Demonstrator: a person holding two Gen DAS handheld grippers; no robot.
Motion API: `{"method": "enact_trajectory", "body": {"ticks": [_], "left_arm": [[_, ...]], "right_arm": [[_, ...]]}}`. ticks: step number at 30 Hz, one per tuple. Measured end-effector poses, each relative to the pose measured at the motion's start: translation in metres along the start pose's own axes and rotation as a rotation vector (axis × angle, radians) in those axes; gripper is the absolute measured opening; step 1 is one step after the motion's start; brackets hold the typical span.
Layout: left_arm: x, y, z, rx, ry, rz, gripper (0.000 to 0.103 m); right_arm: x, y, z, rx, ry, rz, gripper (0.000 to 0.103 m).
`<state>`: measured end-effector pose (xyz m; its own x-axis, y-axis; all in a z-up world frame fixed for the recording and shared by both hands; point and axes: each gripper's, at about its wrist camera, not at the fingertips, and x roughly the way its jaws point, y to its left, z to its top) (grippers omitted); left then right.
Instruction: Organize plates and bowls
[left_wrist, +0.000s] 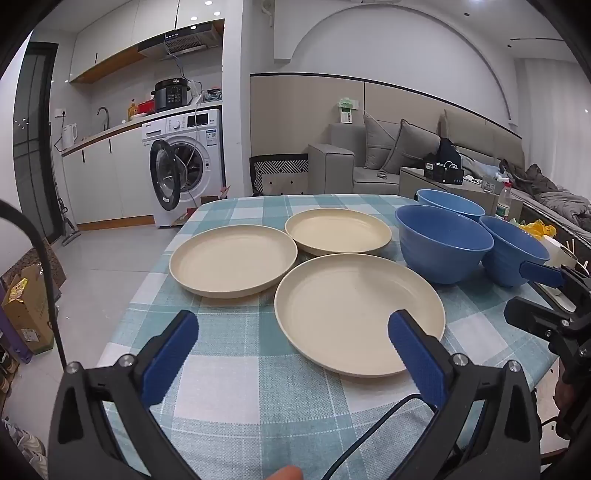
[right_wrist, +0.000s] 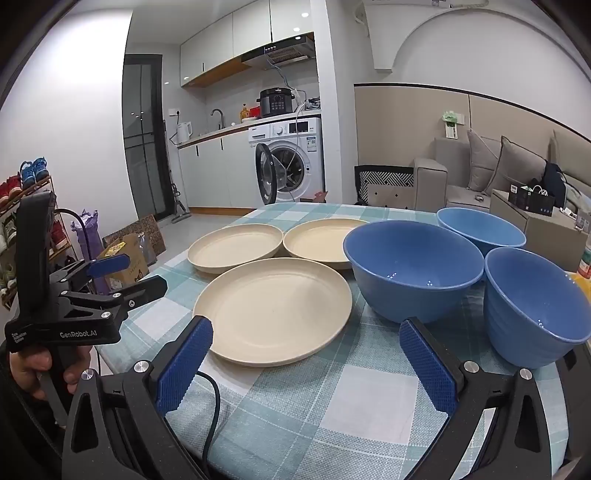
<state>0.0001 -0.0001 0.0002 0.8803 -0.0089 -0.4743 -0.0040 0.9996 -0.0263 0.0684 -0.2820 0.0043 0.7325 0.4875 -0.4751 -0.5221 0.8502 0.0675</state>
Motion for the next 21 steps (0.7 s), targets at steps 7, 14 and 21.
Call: {"method": "enact_trajectory", "body": {"ticks": [7, 14, 21], "left_arm": [[-0.0013, -0.0009, 0.0015, 0.001, 0.004, 0.012, 0.103], [-0.0027, 0.0021, 0.0022, 0.003, -0.006, 0.009, 0.103], [-0.0027, 0.0021, 0.0035, 0.0, -0.011, 0.012, 0.103]], "right_arm": [[-0.0023, 0.0006, -0.0001, 0.004, -0.001, 0.002, 0.103], [-0.0008, 0.0011, 0.0012, 0.008, -0.002, 0.003, 0.103], [-0.0019, 0.0005, 0.0012, 0.011, -0.004, 0.004, 0.103]]}}
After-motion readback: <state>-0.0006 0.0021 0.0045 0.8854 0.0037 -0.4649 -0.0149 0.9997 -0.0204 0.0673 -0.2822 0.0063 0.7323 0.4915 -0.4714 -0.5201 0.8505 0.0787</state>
